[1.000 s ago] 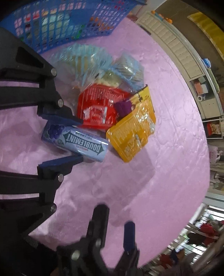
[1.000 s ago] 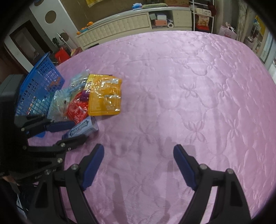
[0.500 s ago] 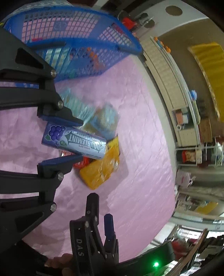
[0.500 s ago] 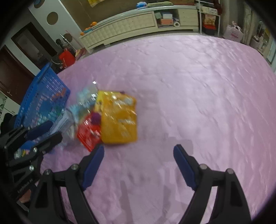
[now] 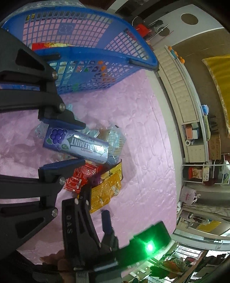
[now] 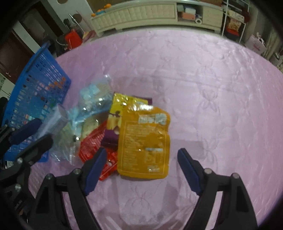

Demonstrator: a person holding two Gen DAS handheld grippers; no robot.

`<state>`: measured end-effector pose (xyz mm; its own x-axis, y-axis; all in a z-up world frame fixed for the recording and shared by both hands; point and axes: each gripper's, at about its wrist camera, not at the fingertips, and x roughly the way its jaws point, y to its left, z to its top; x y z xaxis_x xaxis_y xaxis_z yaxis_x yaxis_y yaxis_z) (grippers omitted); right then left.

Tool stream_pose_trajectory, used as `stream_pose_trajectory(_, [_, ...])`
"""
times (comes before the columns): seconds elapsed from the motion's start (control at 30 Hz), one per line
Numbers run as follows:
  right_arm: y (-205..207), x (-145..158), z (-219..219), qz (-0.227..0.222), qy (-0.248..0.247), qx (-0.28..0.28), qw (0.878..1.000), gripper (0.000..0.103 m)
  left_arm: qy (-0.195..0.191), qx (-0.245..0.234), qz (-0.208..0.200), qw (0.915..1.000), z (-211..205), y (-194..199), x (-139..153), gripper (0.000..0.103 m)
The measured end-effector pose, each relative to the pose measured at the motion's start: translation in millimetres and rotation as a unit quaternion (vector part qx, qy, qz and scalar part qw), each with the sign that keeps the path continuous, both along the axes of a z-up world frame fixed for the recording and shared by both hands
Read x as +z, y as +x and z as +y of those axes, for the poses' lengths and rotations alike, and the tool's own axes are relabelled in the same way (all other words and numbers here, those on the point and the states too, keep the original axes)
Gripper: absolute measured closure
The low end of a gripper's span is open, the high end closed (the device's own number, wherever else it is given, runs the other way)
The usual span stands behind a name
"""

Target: Organize snacks

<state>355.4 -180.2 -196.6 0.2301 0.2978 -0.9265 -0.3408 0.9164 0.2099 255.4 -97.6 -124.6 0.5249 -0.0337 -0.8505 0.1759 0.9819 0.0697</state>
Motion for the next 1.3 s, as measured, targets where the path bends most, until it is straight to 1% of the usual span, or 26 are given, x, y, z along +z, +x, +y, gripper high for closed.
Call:
stream_pose_trajectory(0.07, [2,-1,-2,-0.005,0.008,-0.007,1.0,0.026,-0.004,-0.006,-0.001,1.0,0,3,-1,0.071])
stream_pose_trajectory(0.13, [5,-1,-7,-0.01,0.012,-0.015,1.0,0.034,-0.009,-0.011,0.003,0.9999,2,8,-1,0.071])
stream_pose_trajectory(0.2, [6,-1,-10,-0.011,0.006,-0.018,1.0,0.045,-0.014,-0.009,0.002,0.9999,3,8,0,0.071])
stream_pose_trajectory(0.23, [6,-1,-11,-0.015,-0.003,-0.014,1.0,0.05,-0.019,-0.008,0.002,0.9998,5,8,0,0.071])
stream_pose_trajectory(0.27, [6,-2,-12,-0.021,-0.014,-0.008,1.0,0.059,-0.022,-0.007,0.003,0.9997,5,8,0,0.071])
stream_pose_trajectory(0.3, [2,-1,-11,-0.031,-0.03,0.002,0.999,0.063,-0.026,-0.006,0.003,0.9996,6,7,-1,0.071])
stream_pose_trajectory(0.33, [1,-1,-11,-0.037,-0.036,0.01,0.999,0.067,-0.028,-0.008,0.005,0.9996,7,7,-1,0.071])
stream_pose_trajectory(0.37, [0,-1,-11,-0.043,-0.043,0.012,0.998,0.074,-0.027,-0.009,0.005,0.9996,6,6,-1,0.072])
stream_pose_trajectory(0.4, [-1,-2,-15,-0.043,-0.036,0.009,0.998,0.075,-0.025,-0.01,0.005,0.9996,5,5,-1,0.072])
stream_pose_trajectory(0.47, [0,-3,-29,-0.029,0.004,-0.016,0.999,0.076,-0.025,-0.01,0.006,0.9996,3,4,0,0.072])
stream_pose_trajectory(0.5, [-1,-3,-37,-0.024,0.017,-0.025,0.999,0.077,-0.028,-0.009,0.006,0.9995,3,2,1,0.072])
stream_pose_trajectory(0.6, [-10,3,-44,-0.034,0.012,-0.027,0.999,0.077,-0.03,-0.011,0.002,0.9995,3,-2,7,0.073])
stream_pose_trajectory(0.67, [-21,14,-47,-0.047,0.006,-0.021,0.999,0.077,-0.032,-0.011,-0.002,0.9994,4,-6,12,0.076])
stream_pose_trajectory(0.7, [-27,19,-46,-0.053,0.007,-0.019,0.998,0.077,-0.035,-0.013,-0.004,0.9993,4,-8,15,0.083])
stream_pose_trajectory(0.73, [-32,26,-46,-0.059,0.007,-0.016,0.998,0.077,-0.037,-0.016,-0.009,0.9991,4,-12,20,0.098])
stream_pose_trajectory(0.77, [-36,32,-45,-0.064,0.007,-0.013,0.998,0.077,-0.036,-0.015,-0.013,0.9992,4,-15,23,0.101])
stream_pose_trajectory(0.83, [-45,46,-43,-0.074,0.006,-0.012,0.997,0.077,-0.035,-0.019,-0.019,0.999,3,-21,30,0.103])
stream_pose_trajectory(0.9, [-50,56,-43,-0.08,0.007,-0.01,0.997,0.077,-0.038,-0.033,-0.033,0.9982,0,-30,40,0.103])
stream_pose_trajectory(0.93, [-54,61,-43,-0.084,0.008,-0.011,0.996,0.077,-0.037,-0.042,-0.044,0.9975,-2,-37,49,0.103])
stream_pose_trajectory(1.03, [-67,77,-43,-0.095,0.019,-0.01,0.995,0.077,-0.04,-0.051,-0.061,0.9961,-4,-50,66,0.103])
stream_pose_trajectory(1.1, [-76,86,-36,-0.101,0.025,-0.008,0.995,0.077,-0.046,-0.049,-0.075,0.9949,0,-58,79,0.103])
stream_pose_trajectory(1.2, [-86,102,-29,-0.109,0.04,0.0,0.993,0.077,-0.054,-0.037,-0.084,0.9944,11,-66,92,0.103])
stream_pose_trajectory(1.3, [-96,121,-14,-0.127,0.043,0.015,0.991,0.077,-0.06,-0.026,-0.091,0.9937,26,-73,99,0.103])
